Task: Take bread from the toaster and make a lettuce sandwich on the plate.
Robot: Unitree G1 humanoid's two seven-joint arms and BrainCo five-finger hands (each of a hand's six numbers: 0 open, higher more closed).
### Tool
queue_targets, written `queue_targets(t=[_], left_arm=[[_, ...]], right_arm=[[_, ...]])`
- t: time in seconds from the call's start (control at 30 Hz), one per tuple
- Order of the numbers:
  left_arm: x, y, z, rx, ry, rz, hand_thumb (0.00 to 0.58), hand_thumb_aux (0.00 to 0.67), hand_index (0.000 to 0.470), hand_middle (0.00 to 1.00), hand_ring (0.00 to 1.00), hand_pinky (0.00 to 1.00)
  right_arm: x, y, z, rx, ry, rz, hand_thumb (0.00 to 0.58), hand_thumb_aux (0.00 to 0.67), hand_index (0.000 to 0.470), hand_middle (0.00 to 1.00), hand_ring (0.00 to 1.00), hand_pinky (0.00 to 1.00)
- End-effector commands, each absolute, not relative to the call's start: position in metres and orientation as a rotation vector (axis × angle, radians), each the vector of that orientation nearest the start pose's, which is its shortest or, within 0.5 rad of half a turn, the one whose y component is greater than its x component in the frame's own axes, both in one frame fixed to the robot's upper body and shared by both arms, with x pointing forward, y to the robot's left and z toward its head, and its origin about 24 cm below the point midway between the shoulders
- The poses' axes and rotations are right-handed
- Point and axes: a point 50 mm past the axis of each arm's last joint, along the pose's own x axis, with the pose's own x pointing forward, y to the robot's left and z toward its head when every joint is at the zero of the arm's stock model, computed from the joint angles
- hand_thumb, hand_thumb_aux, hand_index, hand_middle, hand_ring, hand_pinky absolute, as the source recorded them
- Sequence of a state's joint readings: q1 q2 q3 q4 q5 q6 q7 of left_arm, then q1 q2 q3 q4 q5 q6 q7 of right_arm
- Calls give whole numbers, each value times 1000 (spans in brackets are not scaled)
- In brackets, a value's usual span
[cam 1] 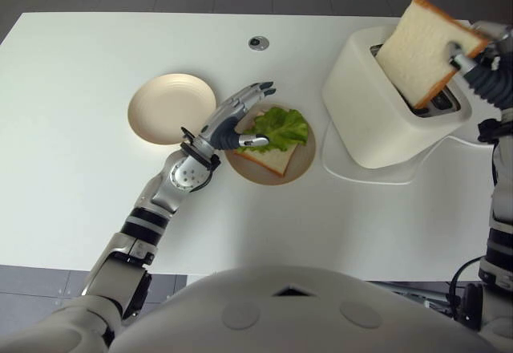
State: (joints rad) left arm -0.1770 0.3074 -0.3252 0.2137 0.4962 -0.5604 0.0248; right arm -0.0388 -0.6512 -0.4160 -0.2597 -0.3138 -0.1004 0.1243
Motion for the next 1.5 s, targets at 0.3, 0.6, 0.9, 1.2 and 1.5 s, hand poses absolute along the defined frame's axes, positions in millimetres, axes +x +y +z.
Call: queue_targets(t=[0.3,0.6,0.9,1.2,1.5], left_arm=[[270,118,72,656,-501,-428,0,0,0,0,0,0],[278,143,102,312,-556,-247,0,0,0,0,0,0],[259,146,121,91,-676,-370,0,0,0,0,0,0],[232,129,107,331,-720,-669,0,0,0,0,0,0],[217,125,60,631,-531,-954,0,0,0,0,0,0]], right_arm=[[225,-260,222,-672,-605,-158,580,670,470,1000,1000,1000],[231,-178,151,-335,-415,217,580,670,470,1000,1000,1000],[237,-144,96,-243,-231,296,580,670,470,1000,1000,1000],[239,-136,51,-266,-73,334,580,670,470,1000,1000,1000],[241,-138,31,-346,-5,355,580,670,470,1000,1000,1000]])
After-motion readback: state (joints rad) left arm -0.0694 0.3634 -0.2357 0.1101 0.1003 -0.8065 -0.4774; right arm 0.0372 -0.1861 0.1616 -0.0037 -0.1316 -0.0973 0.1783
